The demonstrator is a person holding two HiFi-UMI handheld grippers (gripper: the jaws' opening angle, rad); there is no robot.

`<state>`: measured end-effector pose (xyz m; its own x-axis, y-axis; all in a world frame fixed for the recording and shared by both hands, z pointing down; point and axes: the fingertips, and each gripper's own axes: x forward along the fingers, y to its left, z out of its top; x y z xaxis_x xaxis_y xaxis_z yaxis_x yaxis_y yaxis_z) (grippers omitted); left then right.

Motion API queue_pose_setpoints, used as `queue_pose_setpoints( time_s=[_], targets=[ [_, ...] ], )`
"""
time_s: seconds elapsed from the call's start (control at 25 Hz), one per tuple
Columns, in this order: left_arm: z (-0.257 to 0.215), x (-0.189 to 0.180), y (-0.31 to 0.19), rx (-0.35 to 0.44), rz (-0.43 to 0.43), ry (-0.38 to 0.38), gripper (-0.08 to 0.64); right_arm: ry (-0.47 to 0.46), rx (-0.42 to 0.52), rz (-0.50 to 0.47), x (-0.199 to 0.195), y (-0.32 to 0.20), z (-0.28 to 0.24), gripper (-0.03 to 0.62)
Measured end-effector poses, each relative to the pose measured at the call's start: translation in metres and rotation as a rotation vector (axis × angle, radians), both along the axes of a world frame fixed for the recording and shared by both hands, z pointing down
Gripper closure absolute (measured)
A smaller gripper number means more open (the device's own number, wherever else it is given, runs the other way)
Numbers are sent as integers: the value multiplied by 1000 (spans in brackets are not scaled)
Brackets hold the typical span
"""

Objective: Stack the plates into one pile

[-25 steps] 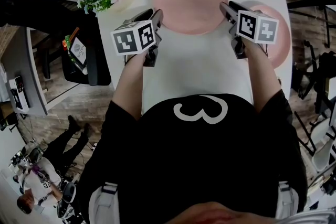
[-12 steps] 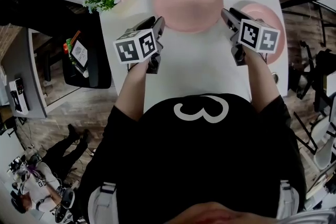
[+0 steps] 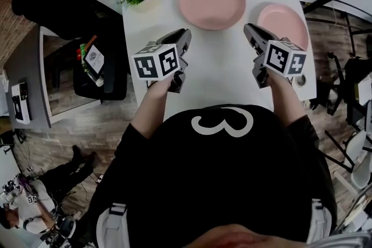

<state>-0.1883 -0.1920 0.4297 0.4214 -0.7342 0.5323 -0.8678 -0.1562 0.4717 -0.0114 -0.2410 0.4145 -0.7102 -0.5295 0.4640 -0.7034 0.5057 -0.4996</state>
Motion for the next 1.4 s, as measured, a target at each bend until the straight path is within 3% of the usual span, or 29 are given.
queue_pose_setpoints(
  time_s=[0.16, 0.32, 0.6, 0.8, 1.04, 1.4],
  targets=[
    [-14, 22, 30, 25, 78, 39, 509, -41, 18, -12, -1, 41, -10, 549],
    [-20, 38, 52, 56, 157, 47, 517, -11, -8, -12, 6, 76, -1, 557],
    [-23, 67, 64, 87, 248, 67, 523, -46, -31, 76, 34, 100, -4, 557],
    [-25, 99, 52, 102, 317, 46, 522, -73, -43, 114, 66, 95, -6, 557],
    [-11, 150, 31, 53, 399, 17, 522, -86, -44, 159, 118, 74, -2, 557],
    [3, 204, -12, 5, 413, 2, 509, -119, -68, 175, 183, 33, 10, 555]
  ],
)
